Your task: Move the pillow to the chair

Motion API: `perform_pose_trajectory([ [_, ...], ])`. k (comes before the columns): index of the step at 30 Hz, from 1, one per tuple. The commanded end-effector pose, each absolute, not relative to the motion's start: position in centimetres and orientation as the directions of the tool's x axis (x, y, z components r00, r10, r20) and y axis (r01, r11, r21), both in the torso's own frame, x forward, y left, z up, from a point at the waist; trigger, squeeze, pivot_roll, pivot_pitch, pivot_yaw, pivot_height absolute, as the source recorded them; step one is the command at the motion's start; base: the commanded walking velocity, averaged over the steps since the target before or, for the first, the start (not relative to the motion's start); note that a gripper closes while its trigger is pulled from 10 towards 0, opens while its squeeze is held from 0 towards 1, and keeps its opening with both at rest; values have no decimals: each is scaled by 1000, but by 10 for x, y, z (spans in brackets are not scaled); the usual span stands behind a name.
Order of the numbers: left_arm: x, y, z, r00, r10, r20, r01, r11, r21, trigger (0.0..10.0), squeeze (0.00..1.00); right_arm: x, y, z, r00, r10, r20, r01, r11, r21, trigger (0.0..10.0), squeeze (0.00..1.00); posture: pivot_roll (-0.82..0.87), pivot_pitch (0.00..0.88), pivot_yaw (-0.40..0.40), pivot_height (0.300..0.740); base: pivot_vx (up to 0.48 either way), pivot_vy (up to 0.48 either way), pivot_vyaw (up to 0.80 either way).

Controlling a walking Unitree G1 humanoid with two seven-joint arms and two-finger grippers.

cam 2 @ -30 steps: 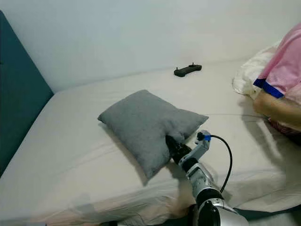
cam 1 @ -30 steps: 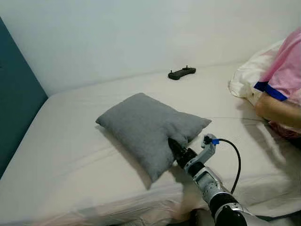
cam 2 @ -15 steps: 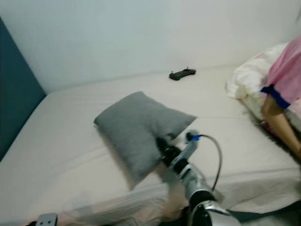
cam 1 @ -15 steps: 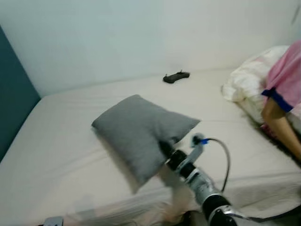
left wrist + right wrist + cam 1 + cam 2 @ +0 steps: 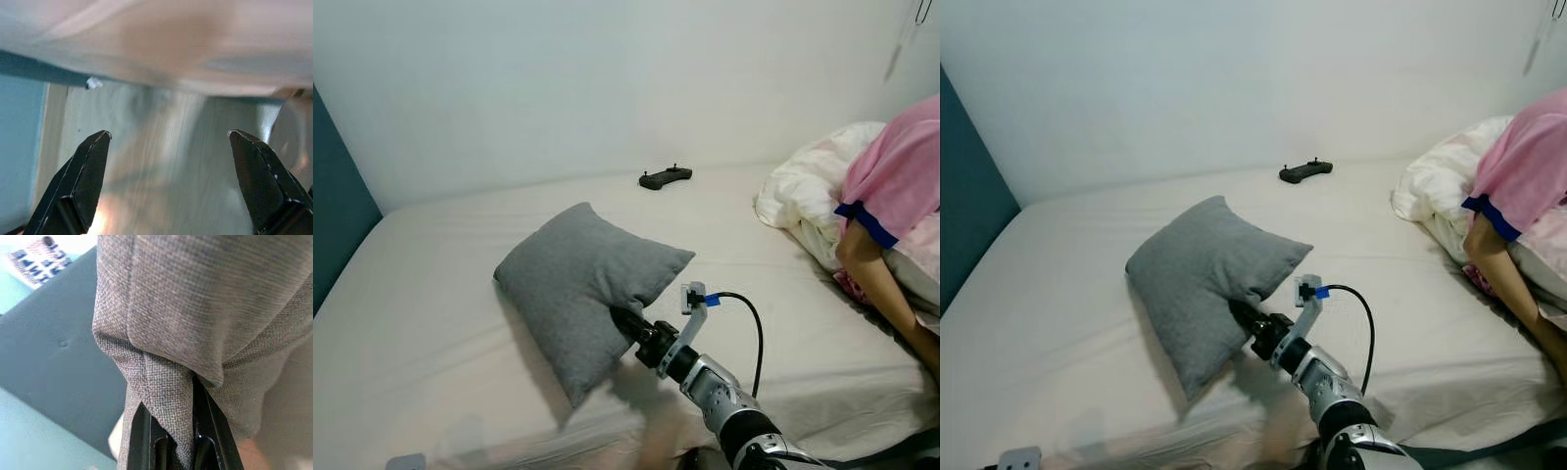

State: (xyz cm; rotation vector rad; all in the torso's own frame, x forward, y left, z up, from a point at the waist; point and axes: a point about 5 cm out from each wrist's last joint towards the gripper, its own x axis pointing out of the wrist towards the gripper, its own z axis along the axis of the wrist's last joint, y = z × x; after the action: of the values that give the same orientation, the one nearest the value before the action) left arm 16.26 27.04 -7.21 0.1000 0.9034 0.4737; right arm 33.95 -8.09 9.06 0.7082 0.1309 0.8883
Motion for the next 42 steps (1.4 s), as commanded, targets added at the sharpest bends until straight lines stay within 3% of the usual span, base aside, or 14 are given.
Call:
perform_pose_trajectory([
  [1,152,275,-75,484,456,-747,-333,885,325,10000,0,341,-75,102,593,766,249,-719,364,592,0,0,22,11,12,552,-480,0,0],
  [12,119,262,-92,402,415,-816,-243,908,342,10000,0,342,-75,107,591,761,267,-726,357,587,0,0,19,6,9,602,-33,0,0],
  [42,122,252,-95,418,360,-834,-201,932,301,10000,0,344,-80,107,621,743,250,-704,389,593,0,0,15,7,10,712,-72,0,0],
])
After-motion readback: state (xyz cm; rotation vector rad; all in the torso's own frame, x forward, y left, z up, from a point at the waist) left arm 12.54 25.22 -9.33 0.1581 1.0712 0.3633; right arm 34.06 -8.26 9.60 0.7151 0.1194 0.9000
